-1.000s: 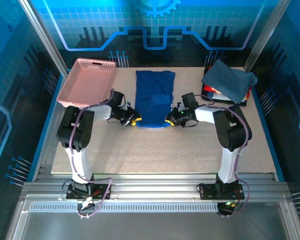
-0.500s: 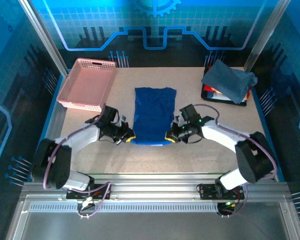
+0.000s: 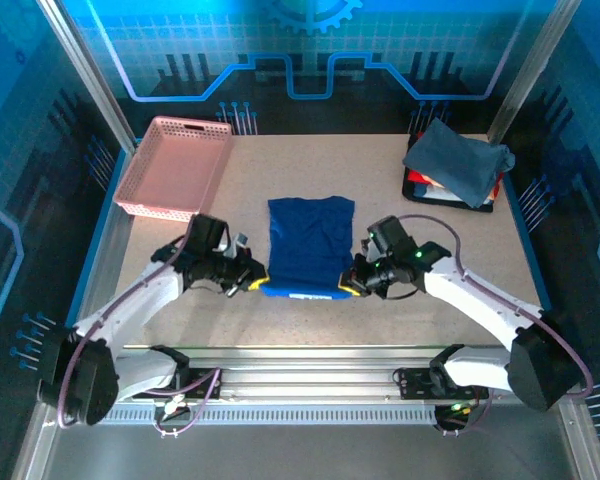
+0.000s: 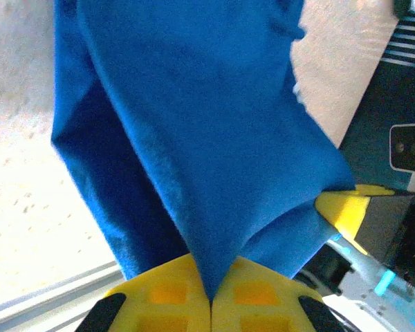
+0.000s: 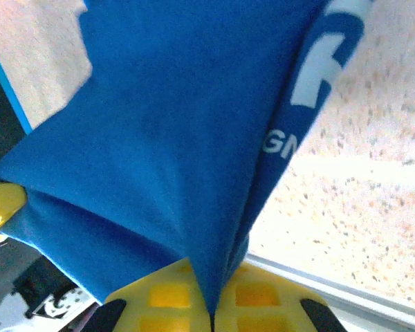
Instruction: Fold and stack the t-shirts
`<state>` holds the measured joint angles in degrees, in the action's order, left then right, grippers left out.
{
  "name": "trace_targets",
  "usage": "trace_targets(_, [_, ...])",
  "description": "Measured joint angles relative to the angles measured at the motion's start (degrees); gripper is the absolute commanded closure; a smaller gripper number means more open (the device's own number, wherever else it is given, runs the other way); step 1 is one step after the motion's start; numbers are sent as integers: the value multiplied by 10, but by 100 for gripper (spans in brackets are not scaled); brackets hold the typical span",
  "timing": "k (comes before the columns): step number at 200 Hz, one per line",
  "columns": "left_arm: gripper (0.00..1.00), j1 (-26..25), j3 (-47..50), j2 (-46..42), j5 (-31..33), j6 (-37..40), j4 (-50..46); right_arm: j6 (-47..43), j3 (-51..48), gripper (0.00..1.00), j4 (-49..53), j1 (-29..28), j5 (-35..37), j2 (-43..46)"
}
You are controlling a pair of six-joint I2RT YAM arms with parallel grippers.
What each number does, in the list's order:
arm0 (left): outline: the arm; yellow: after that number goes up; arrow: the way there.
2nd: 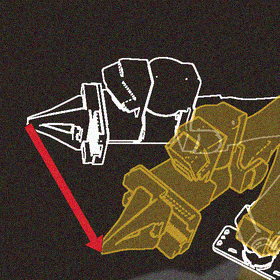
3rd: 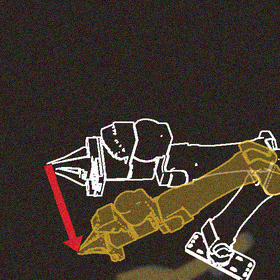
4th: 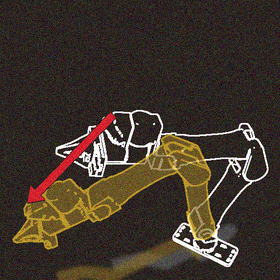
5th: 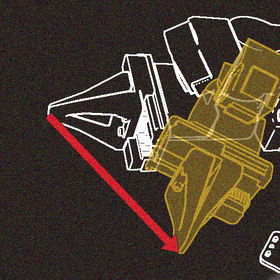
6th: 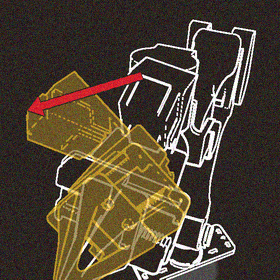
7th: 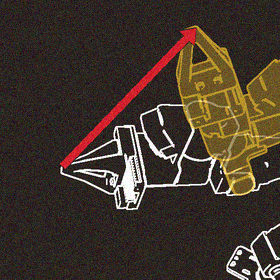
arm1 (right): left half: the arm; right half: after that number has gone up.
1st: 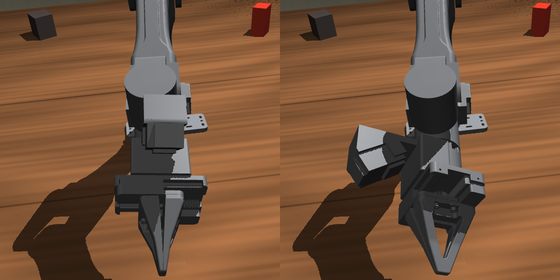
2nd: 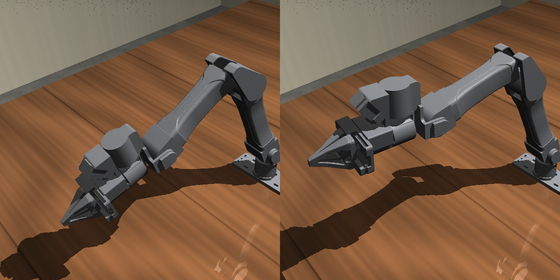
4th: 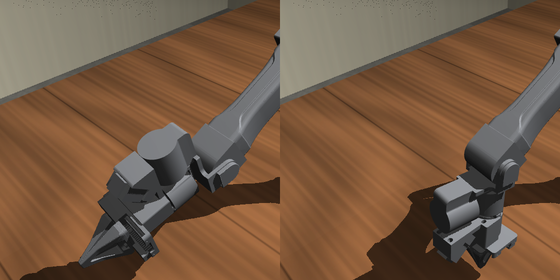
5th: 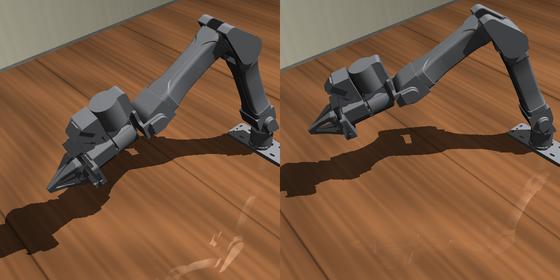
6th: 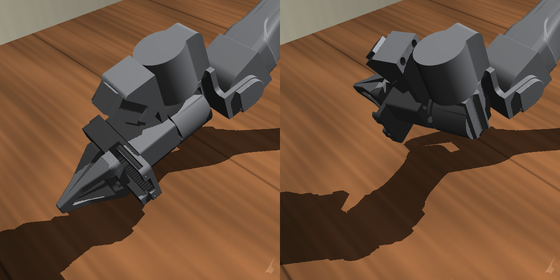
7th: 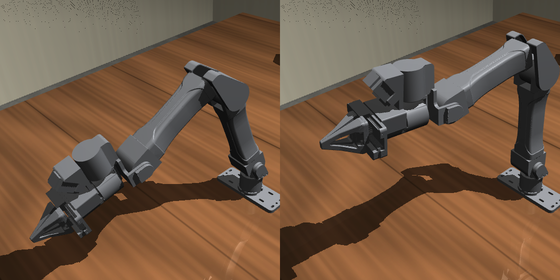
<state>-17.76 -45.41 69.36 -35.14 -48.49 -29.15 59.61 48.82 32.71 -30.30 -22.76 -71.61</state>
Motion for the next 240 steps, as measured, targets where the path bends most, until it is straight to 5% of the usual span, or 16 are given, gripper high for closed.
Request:
trace_targets(62, [100,66,-169,198,-47,9,38,-99,215,99,39,120,-48,-182])
trace_targets(112, [100,85,-257,319,-74,21,45,-147,322,100,65,155,-79,-329])
trace_targets(166, [100,70,-155,236,-83,-2,87,-162,279,100,72,155,-99,-301])
trace_targets(240, [100,-62,48,40,-35,-113,165,-158,39,98,77,156,-108,-75])
